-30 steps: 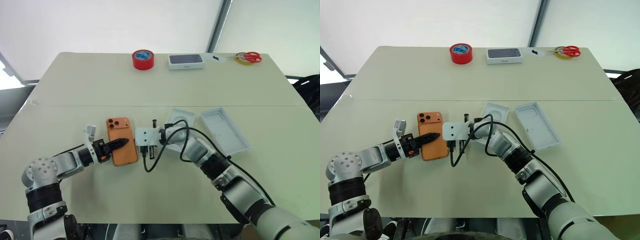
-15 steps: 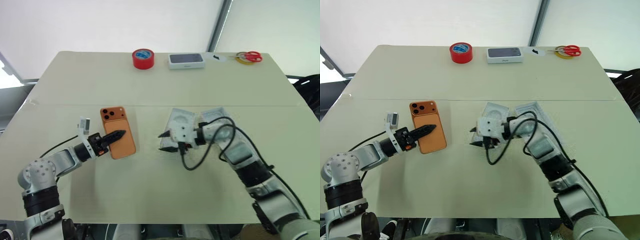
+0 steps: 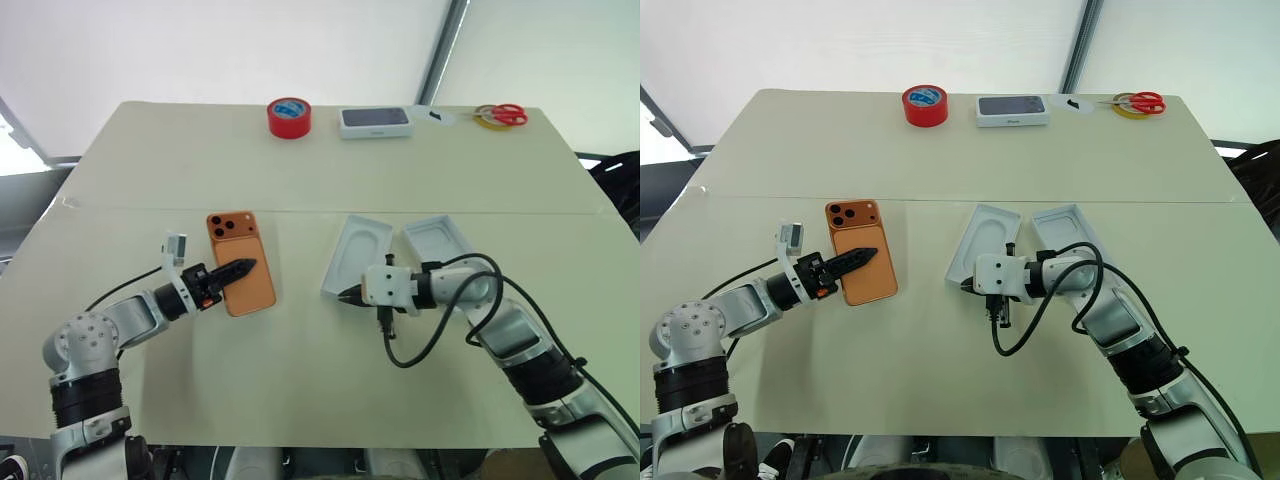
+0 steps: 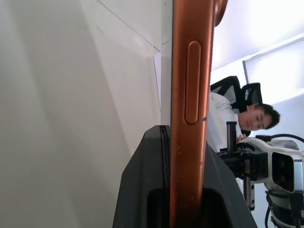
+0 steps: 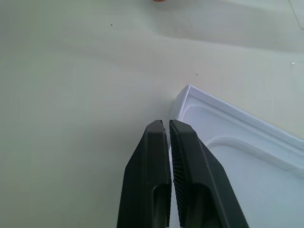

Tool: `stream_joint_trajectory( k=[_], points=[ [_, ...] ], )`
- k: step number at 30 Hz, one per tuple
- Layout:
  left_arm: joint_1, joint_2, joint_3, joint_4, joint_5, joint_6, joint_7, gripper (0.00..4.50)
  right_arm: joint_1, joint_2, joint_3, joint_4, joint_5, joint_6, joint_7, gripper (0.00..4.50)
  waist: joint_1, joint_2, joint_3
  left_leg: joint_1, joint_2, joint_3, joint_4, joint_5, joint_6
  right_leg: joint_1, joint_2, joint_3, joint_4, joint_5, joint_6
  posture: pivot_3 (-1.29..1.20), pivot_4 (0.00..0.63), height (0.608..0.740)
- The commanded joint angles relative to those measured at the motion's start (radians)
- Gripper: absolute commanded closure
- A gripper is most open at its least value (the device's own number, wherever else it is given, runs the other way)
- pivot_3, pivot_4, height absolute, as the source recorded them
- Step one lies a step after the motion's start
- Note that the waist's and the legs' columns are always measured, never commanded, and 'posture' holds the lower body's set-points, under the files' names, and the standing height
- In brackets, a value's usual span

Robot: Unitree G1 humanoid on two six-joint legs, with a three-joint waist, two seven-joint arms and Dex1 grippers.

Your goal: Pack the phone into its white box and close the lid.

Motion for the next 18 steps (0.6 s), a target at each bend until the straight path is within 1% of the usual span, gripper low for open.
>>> stream_joint_trajectory(
  k=[1, 4, 6, 7, 8, 10, 11, 12, 18],
  points=[
    [-0.021, 0.017, 0.009, -0.013, -0.037, -0.008, -0.019, 4.5, -0.001, 0.005, -0.016, -0.037, 0.022, 0.006, -0.005, 4.4, 0.006, 0.0, 0.0, 0.0, 0.0, 0.0, 0.0, 0.0, 0.0, 0.0, 0.0, 0.0, 0.0, 0.0, 0.0, 0.0, 0.15, 0.74],
    [-0.016, 0.02, 0.008, -0.015, -0.041, -0.007, -0.019, 4.5, 0.001, 0.014, -0.03, -0.06, 0.078, 0.068, 0.009, 4.4, 0.011, 0.0, 0.0, 0.0, 0.0, 0.0, 0.0, 0.0, 0.0, 0.0, 0.0, 0.0, 0.0, 0.0, 0.0, 0.0, 0.15, 0.74],
    [-0.012, 0.02, 0.011, -0.016, -0.044, -0.007, -0.014, 4.5, -0.002, 0.015, -0.039, -0.081, 0.122, 0.112, 0.025, 3.88, 0.012, 0.0, 0.0, 0.0, 0.0, 0.0, 0.0, 0.0, 0.0, 0.0, 0.0, 0.0, 0.0, 0.0, 0.0, 0.0, 0.15, 0.74],
    [-0.01, 0.019, 0.014, -0.014, -0.051, -0.002, -0.014, 4.5, -0.003, 0.015, -0.041, -0.085, 0.121, 0.119, 0.017, 3.53, 0.012, 0.0, 0.0, 0.0, 0.0, 0.0, 0.0, 0.0, 0.0, 0.0, 0.0, 0.0, 0.0, 0.0, 0.0, 0.0, 0.15, 0.74],
    [-0.008, 0.019, 0.015, -0.013, -0.055, 0.002, -0.014, 4.5, -0.003, 0.012, -0.039, -0.089, 0.119, 0.123, 0.011, 3.08, 0.013, 0.0, 0.0, 0.0, 0.0, 0.0, 0.0, 0.0, 0.0, 0.0, 0.0, 0.0, 0.0, 0.0, 0.0, 0.0, 0.15, 0.74],
    [-0.006, 0.021, 0.015, -0.014, -0.057, 0.0, -0.013, 4.5, -0.003, 0.008, -0.035, -0.094, 0.12, 0.119, 0.008, 2.01, 0.014, 0.0, 0.0, 0.0, 0.0, 0.0, 0.001, 0.0, 0.0, 0.0, 0.0, 0.0, 0.0, 0.0, 0.0, 0.0, 0.15, 0.74],
    [-0.005, 0.021, 0.015, -0.015, -0.056, -0.002, -0.013, 4.5, -0.003, 0.007, -0.034, -0.096, 0.121, 0.115, 0.009, 1.56, 0.014, 0.0, 0.0, 0.0, 0.0, 0.0, 0.001, 0.0, 0.0, 0.0, 0.0, 0.0, 0.0, 0.0, 0.0, 0.0, 0.15, 0.74],
    [-0.004, 0.022, 0.014, -0.016, -0.055, -0.001, -0.012, 4.5, -0.004, 0.006, -0.03, -0.092, 0.112, 0.116, 0.003, 1.0, 0.014, 0.0, 0.0, 0.0, 0.0, 0.0, 0.001, 0.0, 0.0, 0.0, 0.0, 0.0, 0.0, 0.0, 0.0, 0.0, 0.15, 0.74],
    [-0.002, 0.023, 0.01, -0.015, -0.049, -0.005, -0.012, 4.5, 0.016, -0.025, 0.001, -0.06, 0.038, 0.076, -0.011, 1.0, 0.014, 0.0, 0.0, 0.0, 0.0, 0.0, 0.001, 0.0, 0.0, 0.0, 0.0, 0.0, 0.0, 0.0, 0.0, 0.0, 0.15, 0.74]
  ],
)
